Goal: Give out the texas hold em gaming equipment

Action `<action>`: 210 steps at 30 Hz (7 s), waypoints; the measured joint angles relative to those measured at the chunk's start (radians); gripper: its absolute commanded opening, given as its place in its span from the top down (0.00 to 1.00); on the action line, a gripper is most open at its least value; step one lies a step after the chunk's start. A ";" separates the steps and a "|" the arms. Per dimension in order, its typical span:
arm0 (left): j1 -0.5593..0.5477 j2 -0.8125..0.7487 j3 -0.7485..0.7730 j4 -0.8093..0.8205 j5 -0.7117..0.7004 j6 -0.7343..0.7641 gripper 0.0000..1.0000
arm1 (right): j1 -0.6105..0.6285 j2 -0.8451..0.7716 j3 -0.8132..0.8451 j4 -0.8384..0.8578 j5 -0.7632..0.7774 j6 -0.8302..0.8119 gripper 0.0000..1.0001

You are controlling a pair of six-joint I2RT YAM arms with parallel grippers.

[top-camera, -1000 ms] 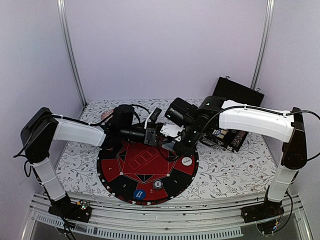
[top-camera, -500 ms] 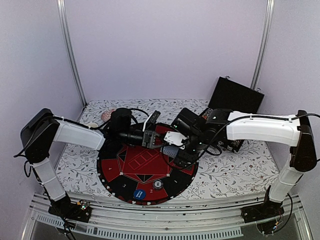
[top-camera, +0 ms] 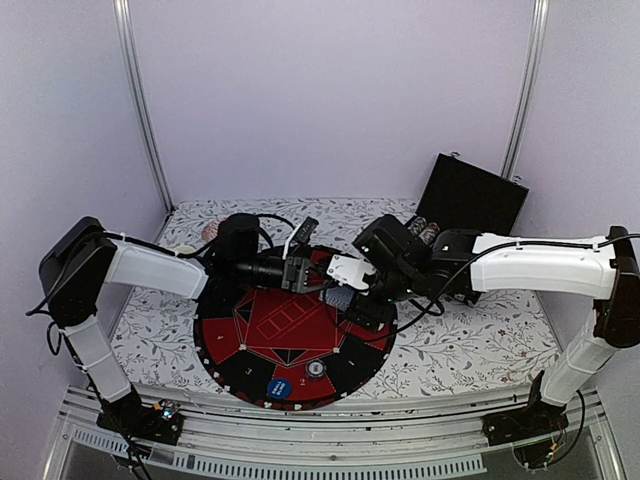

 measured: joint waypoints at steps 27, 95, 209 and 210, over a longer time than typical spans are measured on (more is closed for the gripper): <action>0.010 -0.019 0.064 -0.195 -0.081 0.137 0.63 | -0.001 0.046 0.005 0.035 0.034 -0.024 0.45; 0.021 -0.158 0.098 -0.509 -0.216 0.335 0.68 | -0.001 0.046 0.006 0.042 0.032 -0.024 0.52; 0.715 -0.168 -0.084 -1.214 -0.520 0.466 0.70 | -0.106 -0.042 -0.078 0.129 -0.043 -0.069 0.57; 0.715 -0.169 -0.081 -1.216 -0.520 0.466 0.67 | -0.106 -0.042 -0.078 0.127 -0.043 -0.069 0.57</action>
